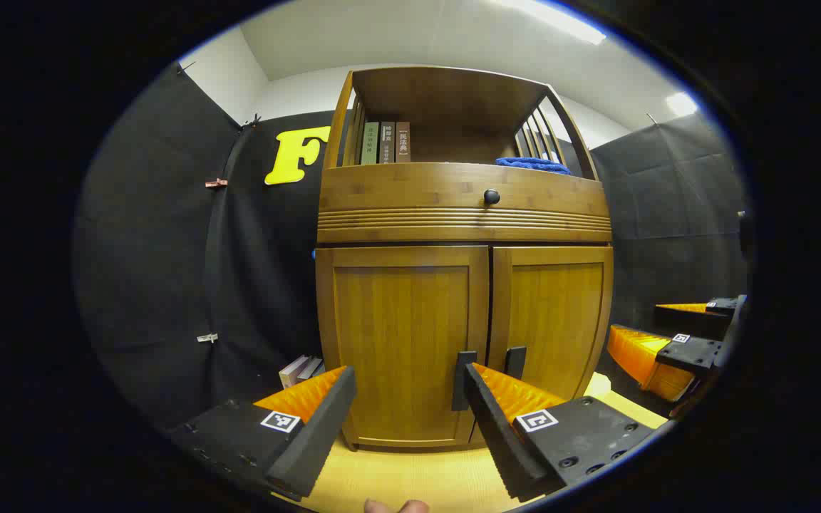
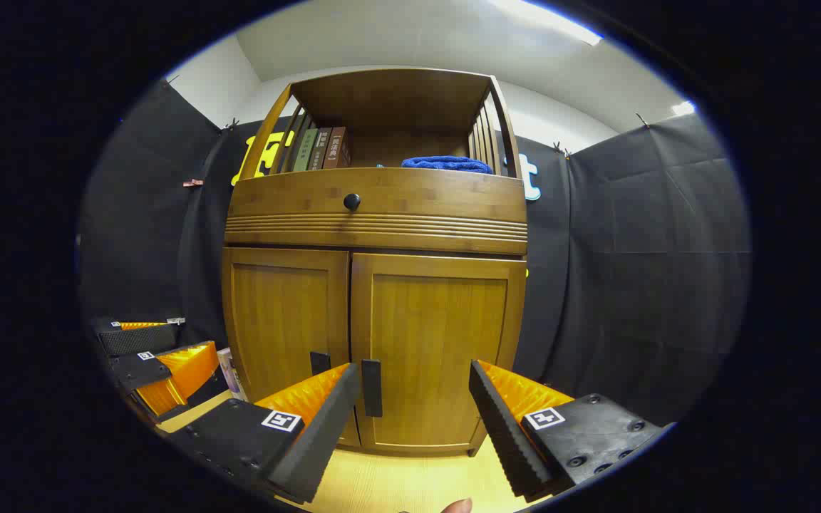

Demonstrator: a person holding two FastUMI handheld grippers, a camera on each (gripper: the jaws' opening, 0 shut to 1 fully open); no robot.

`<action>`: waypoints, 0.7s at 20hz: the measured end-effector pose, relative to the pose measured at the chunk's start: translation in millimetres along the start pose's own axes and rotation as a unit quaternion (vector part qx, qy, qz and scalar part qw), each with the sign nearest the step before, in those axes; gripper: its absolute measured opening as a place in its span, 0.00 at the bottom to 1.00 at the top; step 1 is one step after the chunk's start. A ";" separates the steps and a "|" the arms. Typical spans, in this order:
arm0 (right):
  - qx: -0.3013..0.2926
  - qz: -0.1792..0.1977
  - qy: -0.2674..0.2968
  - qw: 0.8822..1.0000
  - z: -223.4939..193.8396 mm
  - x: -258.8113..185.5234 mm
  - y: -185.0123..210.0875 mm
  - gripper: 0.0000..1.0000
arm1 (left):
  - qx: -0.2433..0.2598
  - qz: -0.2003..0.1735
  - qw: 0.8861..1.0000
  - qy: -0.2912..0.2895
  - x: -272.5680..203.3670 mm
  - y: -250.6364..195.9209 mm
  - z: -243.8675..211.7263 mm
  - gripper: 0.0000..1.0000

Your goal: Open the right door of the double-door shoe cabinet with the right hand, and open the left door with the left hand.

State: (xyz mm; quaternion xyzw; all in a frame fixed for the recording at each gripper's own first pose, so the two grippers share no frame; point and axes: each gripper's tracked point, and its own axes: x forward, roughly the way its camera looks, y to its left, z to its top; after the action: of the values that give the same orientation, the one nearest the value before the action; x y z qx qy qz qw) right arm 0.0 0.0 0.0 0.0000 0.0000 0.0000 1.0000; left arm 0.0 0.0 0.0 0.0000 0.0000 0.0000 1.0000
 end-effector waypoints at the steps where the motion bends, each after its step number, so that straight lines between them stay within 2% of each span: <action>1: 0.001 0.000 -0.004 1.000 2.0 0.6 -0.1 0.97 | 0.001 0.000 1.000 0.000 0.0 0.5 1.4 0.94; 9: 0.007 0.000 -0.003 1.000 4.4 0.6 -2.6 0.99 | 0.009 0.000 1.000 -0.007 2.4 1.9 4.6 0.94; 10: 0.007 -0.002 -0.002 1.000 3.4 2.0 -4.0 0.99 | 0.009 -0.001 1.000 -0.007 2.9 1.0 5.0 0.92; 11: 0.007 -0.004 -0.002 1.000 2.4 3.1 -2.9 0.97 | 0.010 -0.001 1.000 -0.007 3.5 1.4 5.4 0.92; 14: 0.009 -0.006 -0.001 1.000 1.4 5.9 -3.6 0.99 | 0.011 -0.005 1.000 -0.009 4.9 -0.5 6.8 0.94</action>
State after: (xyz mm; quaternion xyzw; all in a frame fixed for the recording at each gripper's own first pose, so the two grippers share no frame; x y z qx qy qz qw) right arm 5.9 -3.6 1.4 0.0089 -0.0015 -0.0064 0.9999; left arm 4.9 -0.5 6.8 0.0106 -0.0085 -0.0050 0.9999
